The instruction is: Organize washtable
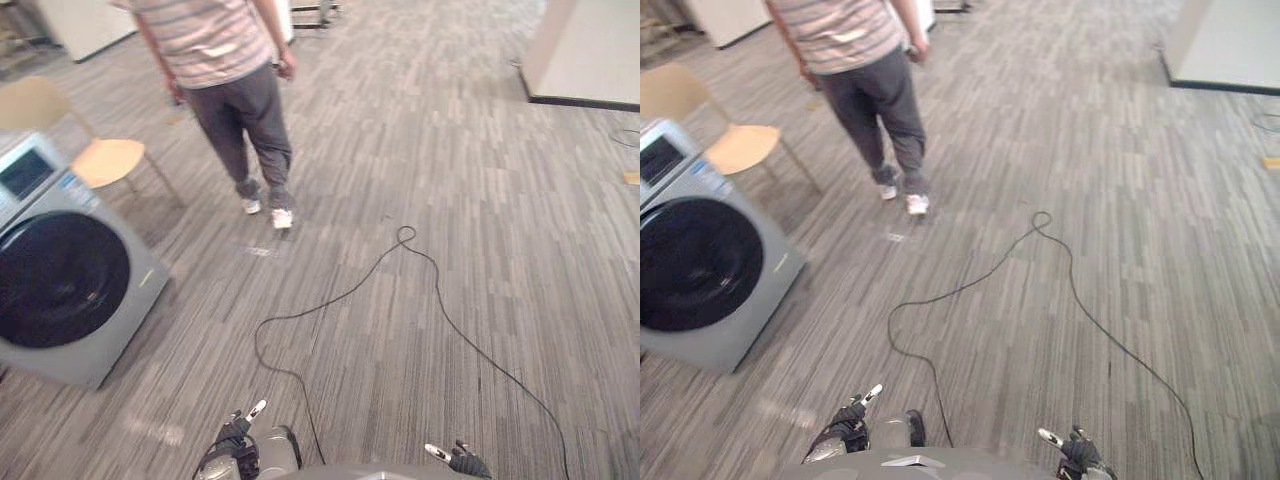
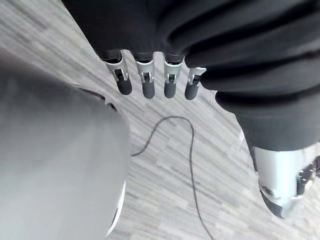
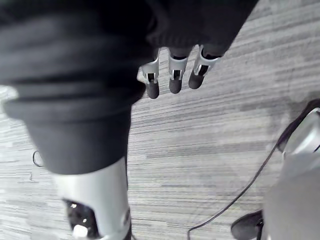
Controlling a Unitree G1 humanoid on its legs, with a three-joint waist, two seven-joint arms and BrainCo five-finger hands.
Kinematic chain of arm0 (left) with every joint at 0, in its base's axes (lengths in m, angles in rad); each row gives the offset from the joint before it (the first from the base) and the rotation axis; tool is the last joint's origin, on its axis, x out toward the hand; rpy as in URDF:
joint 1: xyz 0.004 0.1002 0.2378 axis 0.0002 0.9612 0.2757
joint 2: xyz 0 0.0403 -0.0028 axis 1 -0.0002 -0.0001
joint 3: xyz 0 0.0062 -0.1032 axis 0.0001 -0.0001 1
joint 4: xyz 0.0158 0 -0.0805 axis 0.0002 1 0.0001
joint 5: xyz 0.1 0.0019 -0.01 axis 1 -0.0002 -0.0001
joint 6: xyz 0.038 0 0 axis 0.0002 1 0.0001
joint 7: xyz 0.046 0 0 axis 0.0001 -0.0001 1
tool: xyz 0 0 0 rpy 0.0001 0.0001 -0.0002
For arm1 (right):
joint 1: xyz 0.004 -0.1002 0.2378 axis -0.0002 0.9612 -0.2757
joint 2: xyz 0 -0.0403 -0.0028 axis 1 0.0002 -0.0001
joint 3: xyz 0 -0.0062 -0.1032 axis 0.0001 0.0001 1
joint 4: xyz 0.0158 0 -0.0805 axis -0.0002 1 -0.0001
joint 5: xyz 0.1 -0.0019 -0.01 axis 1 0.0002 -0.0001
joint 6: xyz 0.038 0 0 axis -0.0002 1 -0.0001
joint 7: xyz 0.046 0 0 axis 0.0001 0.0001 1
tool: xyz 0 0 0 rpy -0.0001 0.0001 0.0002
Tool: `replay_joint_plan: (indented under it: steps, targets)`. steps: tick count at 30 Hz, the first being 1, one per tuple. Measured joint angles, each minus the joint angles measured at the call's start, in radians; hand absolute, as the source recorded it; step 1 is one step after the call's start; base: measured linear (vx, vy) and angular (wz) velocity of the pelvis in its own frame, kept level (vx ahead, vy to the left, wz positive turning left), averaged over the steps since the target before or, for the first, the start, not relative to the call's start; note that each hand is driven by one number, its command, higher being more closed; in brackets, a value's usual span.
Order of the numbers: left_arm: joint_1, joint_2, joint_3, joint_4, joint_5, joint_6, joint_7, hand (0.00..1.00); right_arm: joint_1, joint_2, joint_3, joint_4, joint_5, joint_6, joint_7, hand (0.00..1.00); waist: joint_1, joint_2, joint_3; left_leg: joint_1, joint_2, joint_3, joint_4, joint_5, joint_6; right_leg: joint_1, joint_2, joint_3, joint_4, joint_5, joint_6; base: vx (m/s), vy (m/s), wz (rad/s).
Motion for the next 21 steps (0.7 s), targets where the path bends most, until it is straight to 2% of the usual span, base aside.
replay_joint_plan:
  steps: [1, 2, 3, 4, 5, 6, 7, 8, 9, 10, 11, 12, 13, 14, 15, 16, 17, 18, 19, 20, 21]
  targets:
    - [-0.01, 0.006, -0.001, 0.007, -0.001, -0.001, 0.001, 0.0, -0.002, 0.004, -0.015, 0.005, -0.007, 0.0, 0.002, 0.0, -0.008, -0.017, -0.011, 0.001, -0.042, 0.008, -0.031, 0.006, 0.018, -0.002, -0.025, -0.004, 0.028, -0.004, 0.008, 0.71, 0.001, 0.1]
    - [-0.026, 0.008, -0.012, 0.011, -0.003, -0.001, 0.001, 0.0, -0.009, 0.009, -0.048, 0.025, -0.028, 0.003, 0.009, 0.0, -0.017, -0.04, -0.023, 0.064, -0.086, 0.013, -0.125, 0.005, 0.023, -0.05, -0.018, -0.012, 0.179, 0.001, 0.082, 0.55, -0.032, 0.11]
    - [-0.042, 0.012, -0.03, 0.022, -0.014, 0.005, 0.006, 0.0, -0.022, 0.01, -0.05, 0.038, -0.036, 0.004, 0.027, 0.0, -0.016, -0.033, -0.022, 0.136, -0.098, 0.013, -0.18, 0.004, 0.024, -0.132, 0.008, -0.06, 0.367, 0.021, 0.129, 0.48, -0.094, -0.24]
    - [-0.041, 0.015, -0.068, 0.043, -0.028, 0.01, 0.007, 0.0, -0.022, 0.003, -0.051, 0.037, -0.037, -0.004, 0.038, 0.0, -0.019, -0.005, -0.009, 0.215, -0.086, -0.012, -0.231, 0.004, 0.023, -0.196, 0.048, -0.117, 0.51, 0.031, 0.148, 0.51, -0.149, -0.89]
    - [-0.049, 0.016, -0.146, 0.07, -0.037, 0.013, 0.006, 0.0, -0.01, -0.016, -0.058, 0.022, -0.037, -0.002, 0.041, 0.0, -0.029, 0.05, 0.026, 0.36, -0.042, -0.013, -0.296, 0.004, 0.024, -0.318, 0.102, -0.221, 0.739, 0.047, 0.176, 0.43, -0.126, -0.89]
    - [-0.069, 0.016, -0.211, 0.071, -0.04, 0.016, 0.005, 0.0, 0.024, -0.021, -0.092, -0.003, -0.037, -0.005, 0.04, 0.0, -0.066, 0.061, 0.035, 0.454, -0.028, 0.003, -0.309, 0.009, 0.022, -0.458, 0.07, -0.37, 0.844, 0.037, 0.152, 0.33, -0.082, -0.71]
    - [-0.083, 0.015, -0.224, 0.071, -0.04, 0.016, 0.005, 0.0, 0.029, -0.024, -0.105, -0.009, -0.037, -0.004, 0.04, 0.0, -0.072, 0.059, 0.035, 0.484, -0.027, 0.013, -0.314, 0.009, 0.022, -0.514, 0.041, -0.422, 0.845, 0.033, 0.136, 0.03, -0.047, -0.48]
    - [-0.119, 0.007, -0.231, 0.07, -0.04, 0.013, 0.006, 0.0, 0.048, -0.025, -0.128, -0.01, -0.037, 0.001, 0.033, 0.0, -0.074, 0.052, 0.039, 0.537, -0.029, 0.049, -0.317, 0.008, 0.021, -0.63, -0.005, -0.493, 0.807, 0.03, 0.129, -0.13, -0.037, -0.54]
    - [-0.147, 0.0, -0.217, 0.07, -0.04, 0.009, 0.01, 0.0, 0.066, -0.025, -0.14, -0.007, -0.037, 0.001, 0.026, 0.0, -0.087, 0.05, 0.05, 0.579, -0.03, 0.075, -0.31, 0.008, 0.02, -0.722, -0.035, -0.548, 0.717, 0.022, 0.117, -0.17, -0.032, -0.53]
    - [-0.158, -0.007, -0.208, 0.067, -0.041, 0.008, 0.012, 0.0, 0.075, -0.021, -0.156, 0.002, -0.036, 0.004, 0.023, 0.0, -0.101, 0.052, 0.063, 0.619, -0.025, 0.091, -0.299, 0.007, 0.019, -0.766, -0.051, -0.573, 0.618, 0.027, 0.123, -0.13, -0.038, -0.33]
    - [-0.162, -0.017, -0.196, 0.058, -0.042, 0.007, 0.014, 0.0, 0.093, -0.012, -0.17, 0.003, -0.036, 0.008, 0.016, 0.0, -0.103, 0.052, 0.066, 0.653, -0.02, 0.118, -0.274, -0.006, -0.003, -0.79, -0.062, -0.595, 0.499, 0.059, 0.141, -0.09, -0.05, -0.15]
    - [-0.156, -0.021, -0.183, 0.041, -0.051, 0.006, 0.014, 0.0, 0.126, -0.002, -0.192, 0.004, -0.035, 0.008, 0.016, 0.0, -0.108, 0.036, 0.062, 0.699, -0.01, 0.144, -0.221, -0.038, -0.056, -0.772, -0.089, -0.633, 0.267, 0.221, 0.106, 0.09, -0.127, -0.24]
    - [-0.148, -0.039, -0.174, 0.041, -0.063, 0.007, 0.013, 0.0, 0.126, -0.002, -0.21, 0.017, -0.034, 0.01, 0.017, 0.0, -0.103, 0.065, 0.078, 0.718, 0.022, 0.152, -0.19, -0.067, -0.091, -0.765, -0.075, -0.678, 0.302, 0.224, 0.003, 0.42, -0.212, -0.38]
    - [-0.156, -0.05, -0.157, 0.034, -0.068, 0.007, 0.005, 0.0, 0.085, 0.012, -0.271, 0.021, -0.033, 0.013, 0.016, 0.0, -0.106, 0.111, 0.077, 0.701, 0.048, 0.149, -0.186, -0.095, -0.094, -0.756, -0.048, -0.711, 0.307, 0.192, -0.032, 0.54, -0.241, -0.32]
    - [-0.163, -0.047, -0.143, 0.032, -0.069, 0.007, 0.003, 0.0, 0.063, 0.032, -0.304, 0.025, -0.032, 0.011, 0.02, 0.0, -0.117, 0.101, 0.086, 0.683, 0.038, 0.133, -0.194, -0.098, -0.087, -0.751, -0.052, -0.71, 0.308, 0.185, -0.041, 0.56, -0.227, 0.14]
    - [-0.166, -0.052, -0.107, 0.033, -0.063, 0.006, -0.011, 0.0, 0.039, 0.049, -0.396, 0.048, -0.026, 0.008, 0.025, 0.0, -0.13, 0.086, 0.108, 0.634, 0.022, 0.091, -0.167, -0.069, -0.079, -0.683, -0.059, -0.708, 0.294, 0.163, -0.061, 0.34, -0.152, 0.47]
    - [-0.158, -0.058, -0.079, 0.034, -0.059, 0.008, -0.015, 0.0, 0.049, 0.048, -0.411, 0.049, -0.025, 0.011, 0.021, 0.0, -0.127, 0.086, 0.109, 0.617, 0.027, 0.07, -0.111, -0.033, -0.07, -0.636, -0.055, -0.709, 0.28, 0.146, -0.061, 0.38, -0.139, 0.59]
    - [-0.129, -0.072, -0.028, 0.035, -0.059, 0.01, -0.018, 0.0, 0.078, 0.043, -0.412, 0.038, -0.025, 0.018, 0.018, 0.0, -0.125, 0.088, 0.109, 0.562, 0.046, 0.027, 0.088, 0.052, -0.064, -0.543, -0.042, -0.707, 0.246, 0.103, -0.048, 0.33, -0.087, 0.39]
    - [-0.102, -0.078, 0.008, 0.03, -0.059, 0.011, -0.022, 0.0, 0.088, 0.038, -0.369, 0.038, -0.025, 0.022, 0.016, 0.0, -0.121, 0.098, 0.103, 0.453, 0.076, -0.001, 0.361, 0.111, -0.065, -0.466, -0.02, -0.701, 0.21, 0.062, -0.042, 0.29, -0.082, 0.3]
    - [-0.099, -0.079, 0.012, 0.031, -0.059, 0.013, -0.022, 0.0, 0.088, 0.035, -0.36, 0.037, -0.025, 0.022, 0.016, 0.0, -0.121, 0.098, 0.103, 0.428, 0.083, -0.004, 0.421, 0.125, -0.066, -0.455, -0.016, -0.701, 0.201, 0.055, -0.042, 0.27, -0.099, 0.05]
    - [-0.085, -0.082, 0.018, 0.03, -0.059, 0.019, -0.024, 0.0, 0.08, 0.03, -0.325, 0.031, -0.025, 0.023, 0.017, 0.0, -0.1, 0.102, 0.099, 0.304, 0.107, -0.014, 0.645, 0.164, -0.078, -0.396, 0.009, -0.679, 0.164, 0.027, -0.048, 0.31, -0.147, -0.3]
